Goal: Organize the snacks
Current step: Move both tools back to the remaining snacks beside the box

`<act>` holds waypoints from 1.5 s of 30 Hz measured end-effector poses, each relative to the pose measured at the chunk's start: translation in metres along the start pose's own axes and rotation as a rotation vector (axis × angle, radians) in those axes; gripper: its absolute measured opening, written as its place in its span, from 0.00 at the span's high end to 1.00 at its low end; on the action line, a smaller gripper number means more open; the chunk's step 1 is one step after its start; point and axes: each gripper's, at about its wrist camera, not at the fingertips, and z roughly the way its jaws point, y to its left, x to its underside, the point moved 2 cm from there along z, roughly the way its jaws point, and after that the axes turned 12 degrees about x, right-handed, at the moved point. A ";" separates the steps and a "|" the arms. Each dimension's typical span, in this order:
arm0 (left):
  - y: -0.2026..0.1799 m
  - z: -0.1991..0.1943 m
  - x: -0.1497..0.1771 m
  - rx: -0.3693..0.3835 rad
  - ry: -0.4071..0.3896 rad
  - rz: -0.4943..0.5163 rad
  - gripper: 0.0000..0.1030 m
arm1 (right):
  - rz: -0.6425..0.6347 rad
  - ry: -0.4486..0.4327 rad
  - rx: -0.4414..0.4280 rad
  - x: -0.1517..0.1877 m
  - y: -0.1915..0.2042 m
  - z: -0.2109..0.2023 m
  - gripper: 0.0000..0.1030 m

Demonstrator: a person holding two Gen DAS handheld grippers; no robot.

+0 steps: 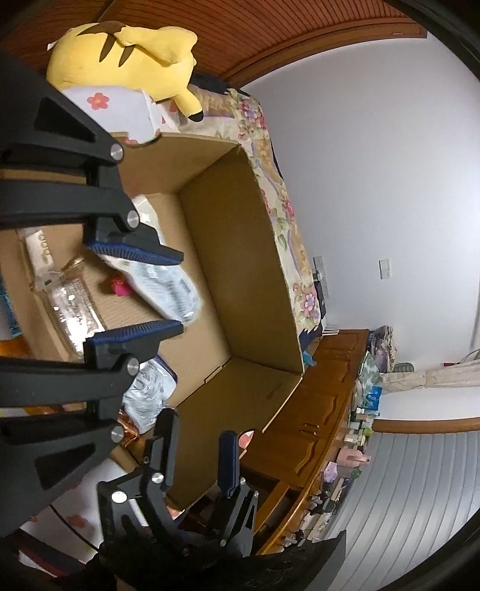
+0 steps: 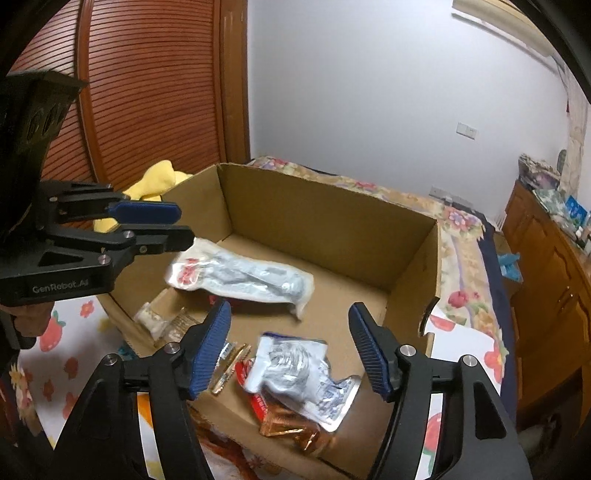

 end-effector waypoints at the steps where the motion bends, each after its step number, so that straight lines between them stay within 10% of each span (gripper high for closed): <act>1: 0.000 -0.004 0.002 0.004 -0.005 -0.001 0.69 | 0.003 -0.002 0.002 0.000 -0.001 -0.001 0.34; 18: -0.020 -0.080 0.078 0.025 -0.053 0.012 0.55 | -0.048 -0.055 -0.075 0.043 0.045 -0.090 0.34; 45: -0.001 -0.050 0.148 0.026 0.019 -0.123 0.52 | -0.190 0.152 -0.104 0.094 0.077 0.003 0.34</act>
